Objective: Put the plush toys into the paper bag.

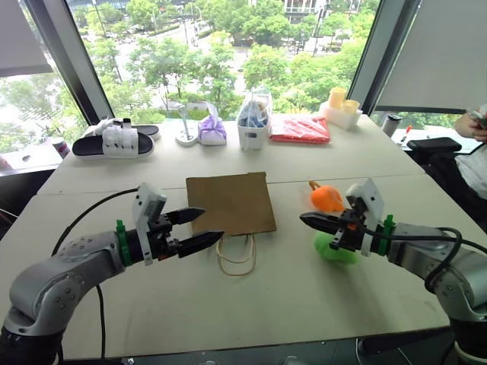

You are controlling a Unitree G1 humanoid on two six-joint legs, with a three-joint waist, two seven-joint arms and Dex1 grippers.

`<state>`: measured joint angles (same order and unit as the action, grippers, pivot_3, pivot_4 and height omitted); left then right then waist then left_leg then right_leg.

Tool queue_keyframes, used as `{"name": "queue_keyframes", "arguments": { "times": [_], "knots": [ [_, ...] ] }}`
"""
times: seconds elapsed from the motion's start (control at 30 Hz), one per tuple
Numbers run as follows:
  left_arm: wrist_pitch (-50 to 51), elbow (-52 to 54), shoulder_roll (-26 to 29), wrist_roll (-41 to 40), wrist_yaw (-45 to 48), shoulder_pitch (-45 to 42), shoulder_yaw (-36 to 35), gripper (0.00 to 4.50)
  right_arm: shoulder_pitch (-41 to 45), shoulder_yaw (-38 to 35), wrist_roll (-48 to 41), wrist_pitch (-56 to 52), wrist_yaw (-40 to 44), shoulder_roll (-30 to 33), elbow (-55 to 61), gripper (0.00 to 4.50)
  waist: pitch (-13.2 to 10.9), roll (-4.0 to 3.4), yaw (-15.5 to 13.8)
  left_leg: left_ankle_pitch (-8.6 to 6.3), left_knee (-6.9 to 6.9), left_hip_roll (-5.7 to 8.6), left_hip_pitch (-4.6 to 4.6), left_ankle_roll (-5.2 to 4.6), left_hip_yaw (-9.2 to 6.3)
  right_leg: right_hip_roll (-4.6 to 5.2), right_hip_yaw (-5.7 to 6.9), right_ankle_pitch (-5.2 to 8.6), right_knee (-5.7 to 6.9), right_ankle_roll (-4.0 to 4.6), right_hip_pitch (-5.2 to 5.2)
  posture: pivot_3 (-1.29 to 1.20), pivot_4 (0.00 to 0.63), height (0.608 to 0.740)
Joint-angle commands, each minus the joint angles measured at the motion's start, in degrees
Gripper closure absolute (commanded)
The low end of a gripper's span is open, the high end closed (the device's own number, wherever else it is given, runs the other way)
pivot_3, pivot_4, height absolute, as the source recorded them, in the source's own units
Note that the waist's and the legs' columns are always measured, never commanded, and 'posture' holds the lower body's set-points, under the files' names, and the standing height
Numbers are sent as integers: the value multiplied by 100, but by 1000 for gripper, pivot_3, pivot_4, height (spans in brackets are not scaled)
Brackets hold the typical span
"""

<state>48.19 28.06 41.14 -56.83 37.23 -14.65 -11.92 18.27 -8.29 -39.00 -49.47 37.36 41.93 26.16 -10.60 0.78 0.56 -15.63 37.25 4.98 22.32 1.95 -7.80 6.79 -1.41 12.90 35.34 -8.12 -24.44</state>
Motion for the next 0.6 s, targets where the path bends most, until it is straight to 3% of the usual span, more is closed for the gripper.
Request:
{"name": "queue_keyframes", "arguments": {
  "times": [0.03, 0.17, 0.37, 0.43, 0.5, 0.6],
  "knots": [
    [-58, 142, 202, 10, 188, 83, -170, 26, -4, -1, -27, 101, -110, -86, 392, 4480, 0, 0, 4, 0, -1, 0, 0, 0, 0, 0, 0, 0, 0, 0, -1, 0, 150, 740],
    [197, 93, 117, -560, -67, -214, -325, 26, 166, 20, -16, 120, -25, -77, 185, 4480, 0, 0, -13, 0, -1, 0, 1, 0, -1, 0, 0, 0, 0, 0, -1, 0, 150, 740],
    [-38, 227, 296, -135, 163, 31, -172, 26, 184, 308, 184, 271, 256, 35, 46, 4480, 0, 0, 6, 0, -1, 1, 0, 0, -1, 0, 0, 0, 1, 0, -1, 0, 150, 740],
    [-243, 270, 462, 240, 385, 134, -30, 26, 173, 309, 195, 252, 269, 58, 81, 4480, 0, 0, 13, 0, -3, 0, 0, 0, 2, 0, 0, 0, 1, 0, -3, 0, 150, 740],
    [-1099, 251, 766, 1263, 931, 296, 450, 26, 203, 256, 171, 229, 314, 85, 77, 4480, 0, 0, 5, 0, -4, 0, 0, 0, 8, 0, 0, 0, 1, 0, -4, 0, 150, 740],
    [-1916, -38, 823, 2009, 1441, 261, 874, 26, 163, 360, 346, 337, 350, 144, 78, 4480, 0, -1, -15, 0, -4, 1, 1, 0, 25, 1, -1, 0, -2, 2, -3, 0, 150, 740]
  ]
}}
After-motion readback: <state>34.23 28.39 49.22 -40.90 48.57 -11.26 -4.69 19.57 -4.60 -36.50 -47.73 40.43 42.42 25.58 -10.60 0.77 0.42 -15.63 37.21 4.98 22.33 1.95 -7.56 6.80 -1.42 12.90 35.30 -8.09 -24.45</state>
